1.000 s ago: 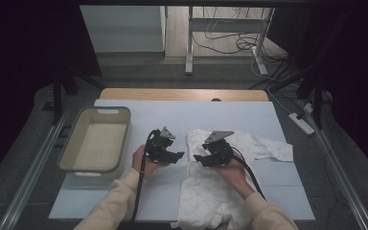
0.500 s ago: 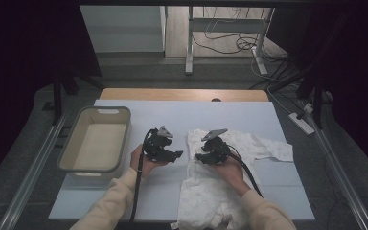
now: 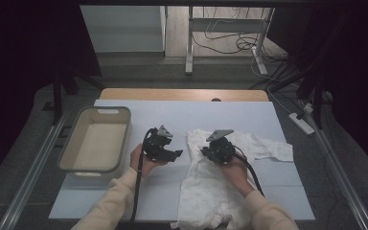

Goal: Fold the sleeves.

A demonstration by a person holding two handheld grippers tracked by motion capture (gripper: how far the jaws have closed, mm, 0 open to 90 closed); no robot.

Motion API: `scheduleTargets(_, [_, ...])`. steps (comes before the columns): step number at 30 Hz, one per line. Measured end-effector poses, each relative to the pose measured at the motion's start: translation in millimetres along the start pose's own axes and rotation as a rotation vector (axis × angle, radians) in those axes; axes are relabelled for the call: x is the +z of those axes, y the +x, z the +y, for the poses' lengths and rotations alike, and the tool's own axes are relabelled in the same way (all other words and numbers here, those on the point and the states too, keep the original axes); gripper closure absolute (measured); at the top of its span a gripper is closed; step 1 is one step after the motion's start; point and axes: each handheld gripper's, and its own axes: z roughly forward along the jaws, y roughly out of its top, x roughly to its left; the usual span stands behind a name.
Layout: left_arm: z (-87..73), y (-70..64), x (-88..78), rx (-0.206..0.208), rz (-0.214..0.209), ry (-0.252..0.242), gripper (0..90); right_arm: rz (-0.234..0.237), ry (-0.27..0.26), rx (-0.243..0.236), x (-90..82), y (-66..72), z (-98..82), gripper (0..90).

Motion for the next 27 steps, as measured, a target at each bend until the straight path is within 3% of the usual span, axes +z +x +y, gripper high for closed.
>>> scheduleTargets(8, [1.6,0.2,1.1,0.007,-0.004,-0.001,32.9,-0.023,-0.052,0.052,-21.1,-12.8,-6.3,82.4])
scheduleTargets(27, [0.5,4.3,0.5,0.0,0.001,0.007,32.2,-0.068,-0.072,0.128,-52.1,-35.8,-32.5,82.2])
